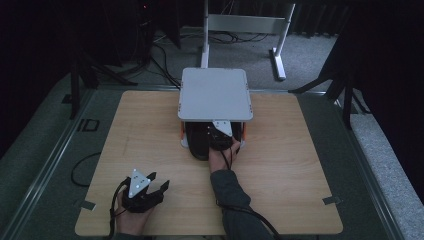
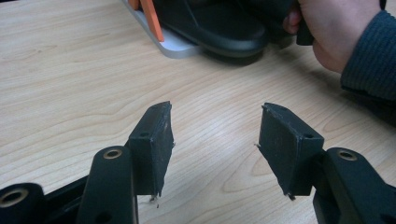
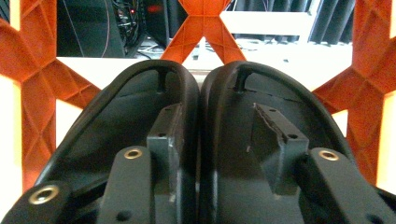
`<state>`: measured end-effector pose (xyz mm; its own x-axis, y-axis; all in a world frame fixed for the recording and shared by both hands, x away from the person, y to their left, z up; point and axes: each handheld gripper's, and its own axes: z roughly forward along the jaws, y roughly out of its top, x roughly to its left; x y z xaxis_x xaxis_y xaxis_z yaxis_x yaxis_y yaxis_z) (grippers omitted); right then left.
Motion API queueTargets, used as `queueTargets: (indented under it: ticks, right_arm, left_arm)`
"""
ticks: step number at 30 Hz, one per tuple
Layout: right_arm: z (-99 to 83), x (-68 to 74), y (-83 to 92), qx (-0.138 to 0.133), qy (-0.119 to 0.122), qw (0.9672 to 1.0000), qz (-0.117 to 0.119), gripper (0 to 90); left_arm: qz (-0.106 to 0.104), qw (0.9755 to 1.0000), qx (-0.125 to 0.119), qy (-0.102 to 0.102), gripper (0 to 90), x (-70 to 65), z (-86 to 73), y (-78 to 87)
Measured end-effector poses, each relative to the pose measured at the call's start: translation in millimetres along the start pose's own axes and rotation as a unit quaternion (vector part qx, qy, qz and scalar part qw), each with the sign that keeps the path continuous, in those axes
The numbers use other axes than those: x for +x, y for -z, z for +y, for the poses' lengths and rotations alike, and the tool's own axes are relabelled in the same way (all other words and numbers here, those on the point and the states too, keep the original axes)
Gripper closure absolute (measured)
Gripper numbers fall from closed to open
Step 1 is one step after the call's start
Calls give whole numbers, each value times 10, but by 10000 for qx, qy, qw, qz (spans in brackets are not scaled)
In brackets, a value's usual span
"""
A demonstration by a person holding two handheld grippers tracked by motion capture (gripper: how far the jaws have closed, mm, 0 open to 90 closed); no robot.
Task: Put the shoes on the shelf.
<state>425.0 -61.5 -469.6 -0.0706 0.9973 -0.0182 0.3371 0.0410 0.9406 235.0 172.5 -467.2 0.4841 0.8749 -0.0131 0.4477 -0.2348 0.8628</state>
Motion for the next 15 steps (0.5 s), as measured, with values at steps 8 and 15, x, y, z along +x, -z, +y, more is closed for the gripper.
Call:
queueTargets:
  ticks: [8,15]
  right_arm:
    - [-48,4,155,18,45,9999,94,495]
    - [-115,-55,240,470,40,9985,288,491]
  left_arm:
    - [-18,10000,30,-22,445,-13,-7,-17]
    - [12,10000,58,-2,445,-6,-15,-21]
